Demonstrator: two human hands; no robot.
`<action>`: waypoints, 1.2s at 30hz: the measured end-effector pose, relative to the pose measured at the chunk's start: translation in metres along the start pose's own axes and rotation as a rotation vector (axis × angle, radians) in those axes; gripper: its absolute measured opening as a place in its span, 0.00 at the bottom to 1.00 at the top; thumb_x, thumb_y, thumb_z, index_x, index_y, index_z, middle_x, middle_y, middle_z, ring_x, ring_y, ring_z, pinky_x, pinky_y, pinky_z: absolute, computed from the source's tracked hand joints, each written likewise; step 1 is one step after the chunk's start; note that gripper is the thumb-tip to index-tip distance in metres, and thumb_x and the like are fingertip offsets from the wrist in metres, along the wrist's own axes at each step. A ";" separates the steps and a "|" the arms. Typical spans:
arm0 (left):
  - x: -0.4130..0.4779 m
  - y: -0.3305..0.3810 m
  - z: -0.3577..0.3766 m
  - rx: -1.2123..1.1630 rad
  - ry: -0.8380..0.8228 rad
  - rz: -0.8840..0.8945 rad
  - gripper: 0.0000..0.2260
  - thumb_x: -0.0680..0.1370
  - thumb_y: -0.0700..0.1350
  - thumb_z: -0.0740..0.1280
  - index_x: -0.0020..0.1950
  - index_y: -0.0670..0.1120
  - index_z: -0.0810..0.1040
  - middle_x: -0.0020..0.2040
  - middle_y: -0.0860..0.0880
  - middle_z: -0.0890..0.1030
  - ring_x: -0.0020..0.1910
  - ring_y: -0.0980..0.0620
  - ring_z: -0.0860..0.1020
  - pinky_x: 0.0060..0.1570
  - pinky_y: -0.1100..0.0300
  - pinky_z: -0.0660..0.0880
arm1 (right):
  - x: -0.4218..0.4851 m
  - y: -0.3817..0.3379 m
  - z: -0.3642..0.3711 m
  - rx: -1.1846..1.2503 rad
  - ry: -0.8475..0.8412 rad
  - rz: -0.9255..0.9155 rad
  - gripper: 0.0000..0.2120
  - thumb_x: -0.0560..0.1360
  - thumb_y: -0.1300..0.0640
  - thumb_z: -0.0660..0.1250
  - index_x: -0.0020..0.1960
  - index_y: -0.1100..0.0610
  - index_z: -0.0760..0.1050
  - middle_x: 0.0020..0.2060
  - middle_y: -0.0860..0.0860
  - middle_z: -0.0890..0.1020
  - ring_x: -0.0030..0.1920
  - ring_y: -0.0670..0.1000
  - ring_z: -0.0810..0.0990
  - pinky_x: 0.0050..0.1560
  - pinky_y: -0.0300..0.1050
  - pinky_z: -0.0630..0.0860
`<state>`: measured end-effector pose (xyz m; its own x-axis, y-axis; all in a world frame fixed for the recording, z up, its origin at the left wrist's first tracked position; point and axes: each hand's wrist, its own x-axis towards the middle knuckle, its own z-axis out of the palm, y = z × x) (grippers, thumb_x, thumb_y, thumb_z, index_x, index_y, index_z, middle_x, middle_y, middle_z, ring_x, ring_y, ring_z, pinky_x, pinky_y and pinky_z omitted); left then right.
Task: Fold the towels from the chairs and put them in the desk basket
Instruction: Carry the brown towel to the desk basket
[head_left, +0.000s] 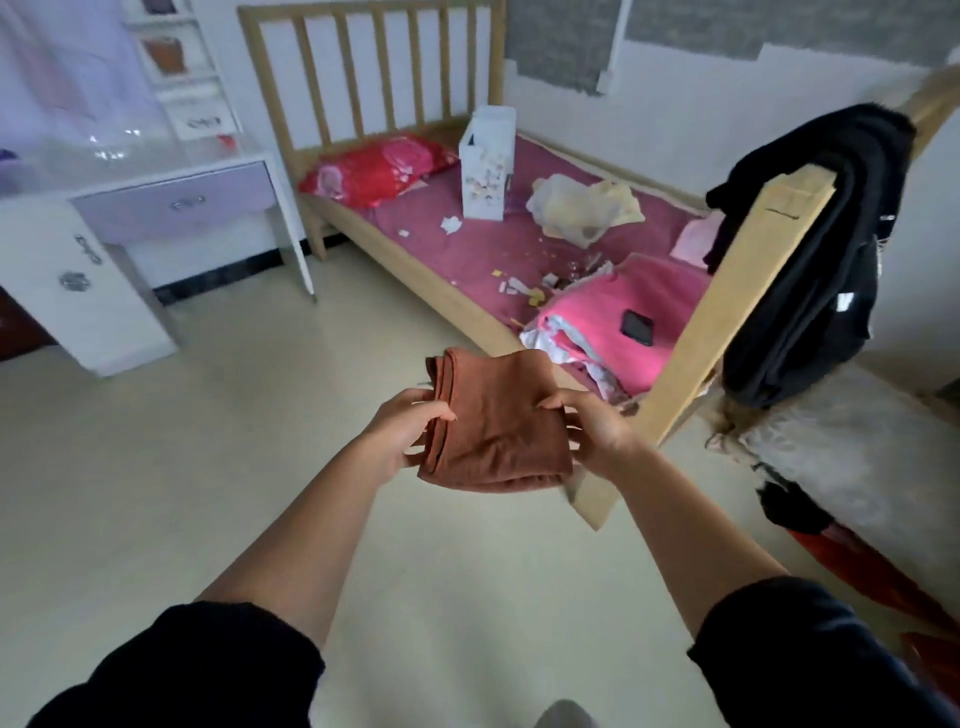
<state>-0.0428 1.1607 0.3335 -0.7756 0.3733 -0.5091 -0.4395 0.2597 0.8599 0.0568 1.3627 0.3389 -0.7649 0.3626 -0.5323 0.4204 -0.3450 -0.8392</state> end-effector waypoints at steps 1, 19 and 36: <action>0.002 0.006 -0.027 -0.016 0.019 0.006 0.17 0.68 0.42 0.69 0.56 0.51 0.79 0.48 0.48 0.82 0.44 0.49 0.79 0.40 0.59 0.76 | 0.008 -0.008 0.027 -0.010 -0.039 0.000 0.10 0.65 0.61 0.68 0.46 0.57 0.79 0.40 0.52 0.78 0.39 0.51 0.76 0.34 0.42 0.70; 0.162 0.104 -0.369 -0.344 0.352 0.005 0.19 0.71 0.40 0.70 0.61 0.47 0.74 0.54 0.45 0.79 0.49 0.47 0.78 0.48 0.53 0.76 | 0.258 -0.131 0.405 -0.270 -0.413 0.018 0.18 0.67 0.59 0.69 0.56 0.59 0.77 0.53 0.56 0.78 0.52 0.56 0.77 0.47 0.47 0.75; 0.336 0.203 -0.720 -0.500 0.453 -0.045 0.09 0.74 0.41 0.65 0.52 0.48 0.77 0.48 0.47 0.78 0.45 0.49 0.75 0.37 0.58 0.72 | 0.465 -0.209 0.784 -0.313 -0.566 0.084 0.16 0.70 0.61 0.67 0.57 0.58 0.75 0.51 0.55 0.76 0.49 0.55 0.75 0.42 0.47 0.74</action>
<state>-0.7188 0.6973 0.3645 -0.8171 -0.0665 -0.5726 -0.5482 -0.2175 0.8075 -0.7691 0.9250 0.3547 -0.8262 -0.1963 -0.5280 0.5466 -0.0528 -0.8357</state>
